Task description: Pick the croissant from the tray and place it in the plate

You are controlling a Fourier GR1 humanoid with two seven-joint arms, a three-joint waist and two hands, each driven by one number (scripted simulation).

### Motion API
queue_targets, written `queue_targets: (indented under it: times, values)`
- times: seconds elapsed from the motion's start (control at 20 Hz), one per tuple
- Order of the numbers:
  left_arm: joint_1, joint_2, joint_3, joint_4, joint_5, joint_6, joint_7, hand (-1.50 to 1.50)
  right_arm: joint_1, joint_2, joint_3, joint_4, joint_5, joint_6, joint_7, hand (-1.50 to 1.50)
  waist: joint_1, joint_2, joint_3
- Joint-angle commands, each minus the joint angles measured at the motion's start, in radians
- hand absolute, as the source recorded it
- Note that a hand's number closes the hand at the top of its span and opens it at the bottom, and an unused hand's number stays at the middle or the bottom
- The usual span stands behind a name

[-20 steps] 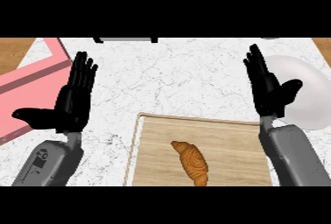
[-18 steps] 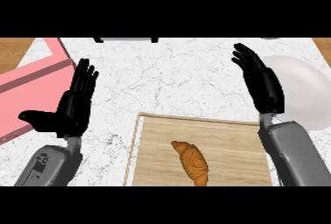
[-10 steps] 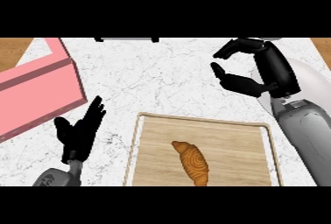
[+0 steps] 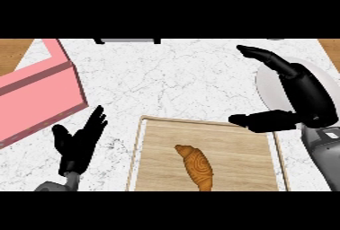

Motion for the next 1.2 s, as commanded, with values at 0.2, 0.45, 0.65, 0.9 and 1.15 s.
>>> queue_targets:
  times: [0.2, 0.45, 0.65, 0.9, 1.15]
  values:
    - [0.039, -0.019, -0.028, 0.003, -0.026, 0.018, 0.032, 0.0, -0.026, -0.208, 0.135, -0.136, 0.104, 0.244, 0.22, -1.5, 0.001, 0.0, -0.006]
    - [0.024, -0.032, -0.007, 0.046, -0.018, -0.016, 0.0, 0.0, -0.083, -0.238, 0.207, -0.251, 0.116, 0.374, 0.405, -1.5, -0.001, 0.003, -0.006]
    - [0.061, 0.004, 0.009, 0.011, -0.02, -0.037, 0.012, 0.0, -0.075, -0.174, 0.302, -0.349, 0.203, 0.38, 0.601, -1.5, 0.003, 0.003, -0.005]
    - [0.052, -0.019, 0.005, -0.022, -0.03, -0.034, 0.062, 0.0, -0.086, -0.028, 0.427, -0.289, 0.357, 0.38, 0.683, -1.5, 0.013, 0.005, -0.004]
    - [0.013, -0.025, 0.052, 0.035, -0.037, -0.06, 0.053, 0.0, -0.013, -0.003, 0.456, -0.357, 0.458, 0.418, 0.753, -1.5, 0.001, 0.005, -0.004]
